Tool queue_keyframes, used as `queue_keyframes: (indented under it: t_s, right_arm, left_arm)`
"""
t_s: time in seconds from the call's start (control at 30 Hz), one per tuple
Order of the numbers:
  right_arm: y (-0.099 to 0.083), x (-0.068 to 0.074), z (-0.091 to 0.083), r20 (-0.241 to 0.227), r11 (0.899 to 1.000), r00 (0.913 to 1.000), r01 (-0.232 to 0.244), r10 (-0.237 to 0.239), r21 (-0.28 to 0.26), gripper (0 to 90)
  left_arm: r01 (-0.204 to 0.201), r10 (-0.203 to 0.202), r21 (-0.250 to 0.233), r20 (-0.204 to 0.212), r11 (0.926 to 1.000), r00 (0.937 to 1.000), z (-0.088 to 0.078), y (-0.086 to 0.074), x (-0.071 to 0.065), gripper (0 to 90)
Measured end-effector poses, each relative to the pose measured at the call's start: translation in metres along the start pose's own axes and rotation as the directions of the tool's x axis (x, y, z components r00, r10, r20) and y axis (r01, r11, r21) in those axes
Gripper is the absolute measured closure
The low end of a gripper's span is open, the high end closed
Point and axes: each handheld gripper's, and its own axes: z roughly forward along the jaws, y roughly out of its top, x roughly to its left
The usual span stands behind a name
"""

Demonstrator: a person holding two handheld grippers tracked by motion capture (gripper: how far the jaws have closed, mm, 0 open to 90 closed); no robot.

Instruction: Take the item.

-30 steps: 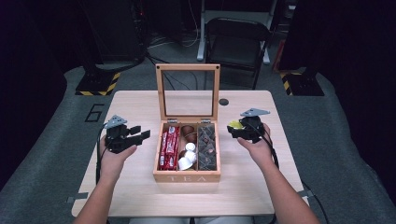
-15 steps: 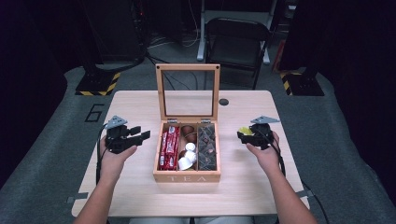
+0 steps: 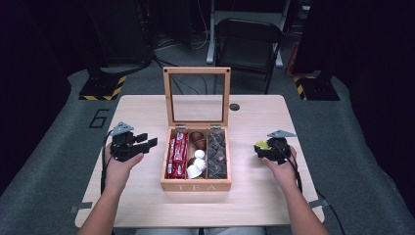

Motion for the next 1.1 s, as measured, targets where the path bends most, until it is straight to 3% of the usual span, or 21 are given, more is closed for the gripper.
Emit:
queue_keyframes:
  t_s: [0.53, 0.93, 1.1]
  right_arm:
    - [-0.019, -0.016, 0.002, 0.056, 0.999, 0.9982, -0.021, 0.019, 0.037, 37.4]
    - [-0.024, -0.015, 0.006, 0.077, 0.999, 0.997, -0.011, 0.008, 0.049, 36.3]
    - [-0.023, -0.013, 0.006, 0.07, 0.999, 0.9975, -0.014, 0.011, 0.048, 31.8]
  left_arm:
    - [-0.005, 0.005, 0.006, 0.003, 1.0, 1.0, 0.002, -0.001, 0.0, 47.9]
    - [-0.002, 0.002, 0.003, 0.002, 1.0, 1.0, 0.003, -0.001, 0.0, 47.8]
    - [-0.003, 0.003, 0.003, 0.001, 1.0, 1.0, 0.004, -0.001, 0.0, 47.7]
